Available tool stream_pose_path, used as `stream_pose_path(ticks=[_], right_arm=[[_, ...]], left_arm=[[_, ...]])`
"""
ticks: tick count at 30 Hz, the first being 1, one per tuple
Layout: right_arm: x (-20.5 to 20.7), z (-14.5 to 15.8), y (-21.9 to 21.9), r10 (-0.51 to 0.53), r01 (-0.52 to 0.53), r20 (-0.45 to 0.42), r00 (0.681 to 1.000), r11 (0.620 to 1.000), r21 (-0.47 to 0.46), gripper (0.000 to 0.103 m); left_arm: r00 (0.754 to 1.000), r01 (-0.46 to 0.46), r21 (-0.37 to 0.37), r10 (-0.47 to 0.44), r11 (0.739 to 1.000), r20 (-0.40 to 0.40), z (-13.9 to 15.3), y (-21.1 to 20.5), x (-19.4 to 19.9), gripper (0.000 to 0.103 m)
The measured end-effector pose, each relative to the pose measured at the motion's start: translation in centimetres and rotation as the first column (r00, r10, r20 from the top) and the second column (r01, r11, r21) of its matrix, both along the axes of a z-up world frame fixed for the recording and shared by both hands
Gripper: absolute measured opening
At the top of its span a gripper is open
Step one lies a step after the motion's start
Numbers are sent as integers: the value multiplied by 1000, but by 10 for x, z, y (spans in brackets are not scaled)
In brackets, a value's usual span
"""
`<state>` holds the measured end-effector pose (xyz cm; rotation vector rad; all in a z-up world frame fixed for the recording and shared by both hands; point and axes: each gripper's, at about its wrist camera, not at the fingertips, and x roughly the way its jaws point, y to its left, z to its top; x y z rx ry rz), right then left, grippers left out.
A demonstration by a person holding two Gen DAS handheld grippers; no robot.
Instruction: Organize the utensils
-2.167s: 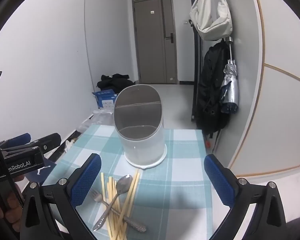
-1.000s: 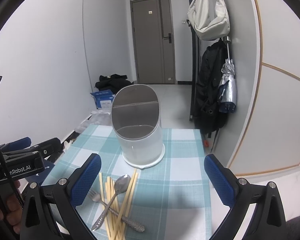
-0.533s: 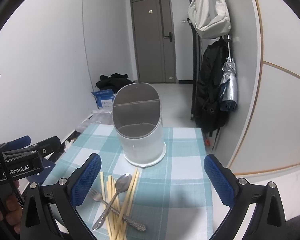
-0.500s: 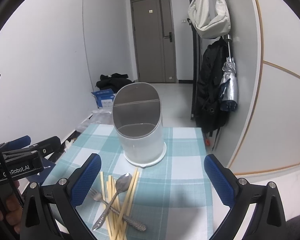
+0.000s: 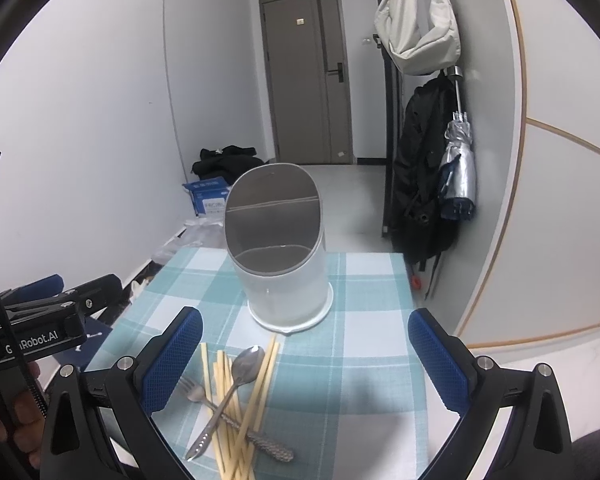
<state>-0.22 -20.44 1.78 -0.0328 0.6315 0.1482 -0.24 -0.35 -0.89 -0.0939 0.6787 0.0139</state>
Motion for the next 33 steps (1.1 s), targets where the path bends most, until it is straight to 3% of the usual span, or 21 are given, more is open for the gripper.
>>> stream_pose_path(ticks=[12, 16, 20, 24, 30, 33], right_arm=[[5, -2, 0, 7, -7, -23, 1000, 1000, 15, 103], [13, -7, 3, 27, -25, -77, 997, 999, 27, 103], [20, -14, 8, 40, -38, -101, 994, 999, 18, 103], [30, -22, 13, 56, -55, -120, 991, 998, 6, 103], [45, -31, 17, 64, -65, -151, 986, 998, -1, 103], [50, -35, 18, 67, -69, -162, 984, 998, -5, 103]], left_arm=[[998, 7, -50, -10, 999, -62, -9, 5, 9, 102], [989, 20, -162, -43, 987, -138, -22, 20, 20, 102], [962, -6, -304, -78, 953, -263, -46, 38, 35, 102], [928, -32, -378, -113, 925, -356, -68, 44, 42, 102], [854, -37, -371, -164, 928, -493, -98, 40, 47, 101], [829, 4, -345, -195, 939, -524, -103, 32, 47, 92]])
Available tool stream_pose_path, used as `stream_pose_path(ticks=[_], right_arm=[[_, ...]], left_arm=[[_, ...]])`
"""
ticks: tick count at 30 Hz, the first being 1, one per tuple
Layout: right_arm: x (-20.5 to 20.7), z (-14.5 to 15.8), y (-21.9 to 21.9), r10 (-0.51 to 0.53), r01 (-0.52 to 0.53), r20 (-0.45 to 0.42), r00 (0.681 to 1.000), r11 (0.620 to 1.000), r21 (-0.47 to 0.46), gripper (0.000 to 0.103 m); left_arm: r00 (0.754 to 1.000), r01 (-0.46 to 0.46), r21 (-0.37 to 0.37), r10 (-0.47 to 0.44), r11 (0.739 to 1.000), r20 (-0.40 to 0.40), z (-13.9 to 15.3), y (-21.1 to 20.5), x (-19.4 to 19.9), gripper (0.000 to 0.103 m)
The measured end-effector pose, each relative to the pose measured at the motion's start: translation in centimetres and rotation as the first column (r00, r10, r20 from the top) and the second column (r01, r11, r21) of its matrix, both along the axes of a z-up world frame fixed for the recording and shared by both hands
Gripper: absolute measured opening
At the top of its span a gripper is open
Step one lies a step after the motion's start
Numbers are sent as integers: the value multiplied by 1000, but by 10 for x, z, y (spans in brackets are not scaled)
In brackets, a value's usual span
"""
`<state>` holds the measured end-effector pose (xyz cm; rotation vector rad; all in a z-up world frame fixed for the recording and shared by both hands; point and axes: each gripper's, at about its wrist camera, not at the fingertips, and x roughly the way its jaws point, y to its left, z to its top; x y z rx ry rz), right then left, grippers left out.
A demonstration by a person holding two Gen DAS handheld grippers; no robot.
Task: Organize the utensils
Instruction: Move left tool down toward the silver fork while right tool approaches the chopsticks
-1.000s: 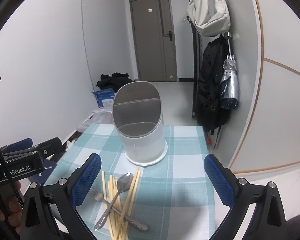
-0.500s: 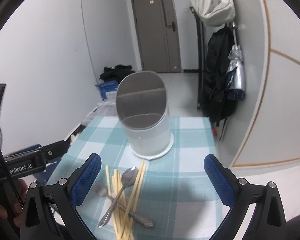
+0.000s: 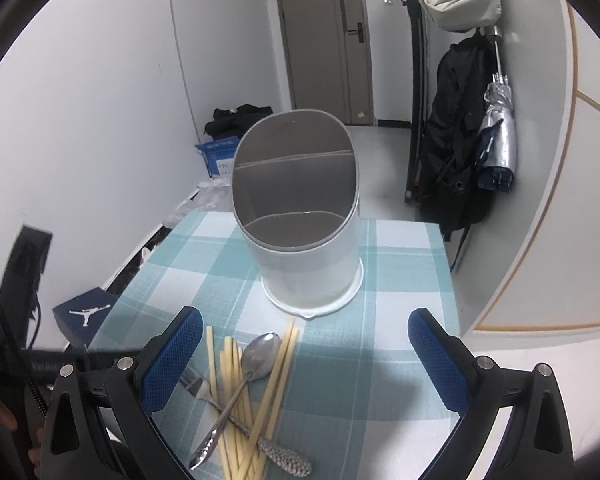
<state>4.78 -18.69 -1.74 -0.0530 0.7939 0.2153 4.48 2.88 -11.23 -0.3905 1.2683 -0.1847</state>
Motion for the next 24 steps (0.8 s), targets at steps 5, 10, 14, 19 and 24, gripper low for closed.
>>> stream_pose_path(ticks=[5, 10, 14, 19, 24], right_arm=[[6, -5, -1, 17, -17, -27, 999, 1000, 2, 103], [11, -9, -10, 5, -4, -57, 998, 1000, 26, 103], [14, -12, -18, -10, 16, -89, 996, 998, 59, 103], [12, -10, -24, -17, 23, -92, 996, 998, 66, 103], [10, -10, -28, -23, 30, -95, 995, 997, 73, 103]], left_arm=[[999, 38, 1, -38, 999, -23, -2, -8, 1, 73], [997, 75, 18, -75, 997, -4, 2, -20, 4, 58], [997, 77, 29, -77, 997, -2, 4, -27, 6, 47], [997, 73, 63, -73, 995, -6, 1, -25, 10, 21], [999, 50, 89, -50, 995, -5, 6, -27, 12, 12]])
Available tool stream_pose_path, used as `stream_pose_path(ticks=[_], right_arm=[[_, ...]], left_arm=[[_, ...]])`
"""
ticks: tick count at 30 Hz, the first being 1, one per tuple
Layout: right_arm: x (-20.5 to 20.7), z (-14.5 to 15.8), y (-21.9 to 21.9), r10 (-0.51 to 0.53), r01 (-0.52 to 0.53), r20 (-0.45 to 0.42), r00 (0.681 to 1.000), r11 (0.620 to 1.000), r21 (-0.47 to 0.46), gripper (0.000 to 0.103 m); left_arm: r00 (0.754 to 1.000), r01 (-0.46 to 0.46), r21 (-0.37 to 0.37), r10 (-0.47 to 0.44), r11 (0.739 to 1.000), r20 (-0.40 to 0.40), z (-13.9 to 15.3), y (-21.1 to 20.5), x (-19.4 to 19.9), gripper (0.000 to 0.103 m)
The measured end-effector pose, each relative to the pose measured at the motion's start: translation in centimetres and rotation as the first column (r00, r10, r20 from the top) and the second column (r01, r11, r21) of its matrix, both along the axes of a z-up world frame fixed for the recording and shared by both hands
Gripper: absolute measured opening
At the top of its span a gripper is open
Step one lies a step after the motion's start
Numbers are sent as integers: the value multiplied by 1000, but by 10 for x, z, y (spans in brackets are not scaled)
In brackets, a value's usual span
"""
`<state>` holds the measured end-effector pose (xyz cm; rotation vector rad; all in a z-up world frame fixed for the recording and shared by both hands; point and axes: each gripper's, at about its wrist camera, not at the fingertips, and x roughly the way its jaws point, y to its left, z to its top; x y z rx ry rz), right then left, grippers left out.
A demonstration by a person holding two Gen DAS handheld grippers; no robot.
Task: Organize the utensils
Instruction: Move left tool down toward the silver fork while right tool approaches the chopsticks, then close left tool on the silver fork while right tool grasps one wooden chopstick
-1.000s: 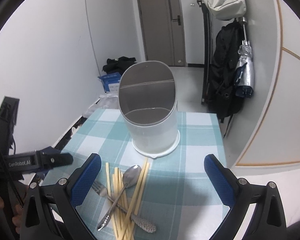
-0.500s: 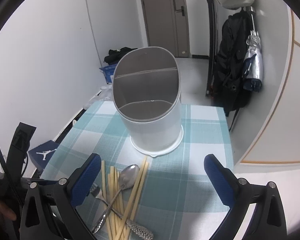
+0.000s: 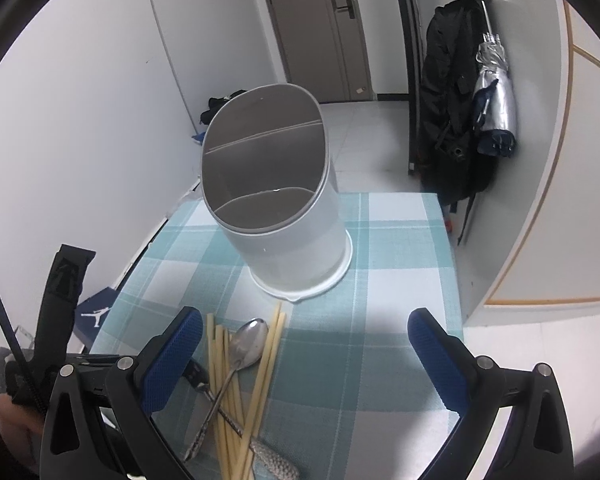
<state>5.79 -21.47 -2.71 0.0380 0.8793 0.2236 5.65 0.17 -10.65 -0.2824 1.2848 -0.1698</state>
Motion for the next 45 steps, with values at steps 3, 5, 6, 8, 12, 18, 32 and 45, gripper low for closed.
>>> stream_pose_path(ticks=[3, 5, 6, 8, 12, 18, 32, 45], right_arm=[[-1, 0, -2, -4, 4, -3, 1000, 1000, 5, 103], [-1, 0, -4, -5, 6, -7, 1000, 1000, 11, 103], [0, 0, -4, -6, 6, -7, 1000, 1000, 12, 103], [0, 0, -6, -8, 8, -7, 1000, 1000, 12, 103], [2, -3, -7, -8, 8, -24, 1000, 1000, 13, 103], [4, -12, -7, -2, 4, -73, 997, 999, 37, 97], [4, -49, 18, 70, -63, -212, 975, 997, 40, 73], [0, -51, 31, 93, -93, -215, 972, 996, 14, 59]], left_arm=[[1000, -22, -10, 23, 1000, 10, 4, 2, -1, 11], [999, -34, -13, 34, 999, 20, 7, 2, 0, 10], [999, -36, -13, 37, 999, 27, 7, 1, -1, 8], [998, -37, -5, 37, 999, 44, 12, 1, 0, 5], [997, -48, 1, 48, 999, 62, 16, -3, -6, 2], [992, -76, -6, 76, 997, 97, 24, 5, -7, 1], [962, -179, -66, 189, 982, 198, 38, 30, 5, 0], [909, -223, -142, 258, 964, 327, 68, 63, -8, 0]])
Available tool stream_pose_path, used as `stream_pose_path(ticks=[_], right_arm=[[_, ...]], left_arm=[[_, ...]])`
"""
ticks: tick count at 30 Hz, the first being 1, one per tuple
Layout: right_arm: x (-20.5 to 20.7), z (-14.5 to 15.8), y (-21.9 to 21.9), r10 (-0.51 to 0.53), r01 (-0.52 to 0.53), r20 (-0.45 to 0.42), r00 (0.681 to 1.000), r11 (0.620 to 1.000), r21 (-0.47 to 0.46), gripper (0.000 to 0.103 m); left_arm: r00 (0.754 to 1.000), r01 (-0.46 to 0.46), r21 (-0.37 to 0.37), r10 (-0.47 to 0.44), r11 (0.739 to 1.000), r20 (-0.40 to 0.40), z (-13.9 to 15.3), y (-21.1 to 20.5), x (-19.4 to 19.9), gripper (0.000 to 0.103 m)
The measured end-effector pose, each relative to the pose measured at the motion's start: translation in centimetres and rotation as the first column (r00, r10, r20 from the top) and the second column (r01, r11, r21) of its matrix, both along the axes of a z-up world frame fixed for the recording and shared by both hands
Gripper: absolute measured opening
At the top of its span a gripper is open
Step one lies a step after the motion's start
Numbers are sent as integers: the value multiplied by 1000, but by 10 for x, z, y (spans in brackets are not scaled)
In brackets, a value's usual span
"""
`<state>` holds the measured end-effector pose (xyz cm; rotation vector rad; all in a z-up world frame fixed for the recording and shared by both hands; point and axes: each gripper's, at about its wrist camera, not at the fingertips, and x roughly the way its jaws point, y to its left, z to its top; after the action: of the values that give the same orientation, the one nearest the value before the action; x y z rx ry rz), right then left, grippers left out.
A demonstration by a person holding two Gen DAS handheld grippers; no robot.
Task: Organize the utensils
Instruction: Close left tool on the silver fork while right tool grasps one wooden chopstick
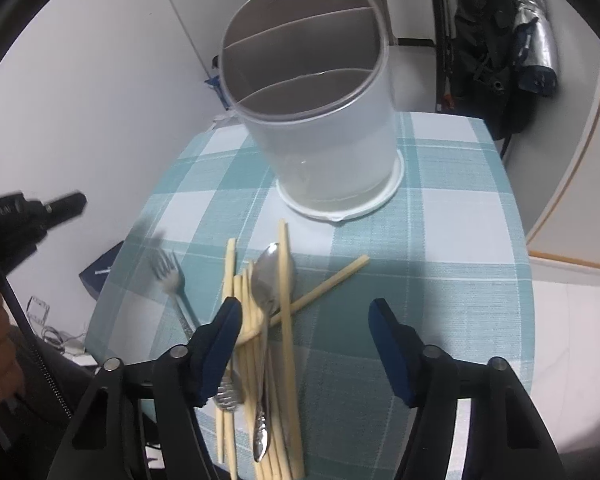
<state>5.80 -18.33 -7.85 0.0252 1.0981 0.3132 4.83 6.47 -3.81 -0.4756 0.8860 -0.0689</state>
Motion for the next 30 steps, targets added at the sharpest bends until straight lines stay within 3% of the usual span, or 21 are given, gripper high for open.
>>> stream_pose_path(ticks=[5, 8, 12, 15, 24, 28, 30], right_arm=[[-2, 1, 12, 43, -43, 2, 999, 999, -22, 56], [0, 1, 15, 49, -49, 0, 999, 998, -35, 56], [4, -3, 15, 48, -49, -11, 999, 997, -53, 56], [4, -6, 12, 38, -39, -27, 999, 998, -41, 56], [1, -2, 7, 54, -54, -7, 999, 999, -6, 53], [3, -3, 2, 50, -50, -19, 999, 999, 21, 47], [5, -6, 3, 54, -53, -32, 998, 998, 23, 45]], left_arm=[[1000, 6, -30, -7, 1000, -19, -6, 8, 2, 0], [992, 37, -55, -43, 998, -115, -26, 12, 11, 3], [974, 49, -36, -56, 998, -221, -64, 16, 21, 38], [960, 65, -88, -86, 994, -265, -78, 14, 29, 42], [939, 204, 41, -184, 978, -290, -84, -21, 34, 66], [926, 269, 143, -215, 953, -310, -85, -35, 27, 65], [927, 269, 145, -215, 952, -307, -84, -35, 25, 56]])
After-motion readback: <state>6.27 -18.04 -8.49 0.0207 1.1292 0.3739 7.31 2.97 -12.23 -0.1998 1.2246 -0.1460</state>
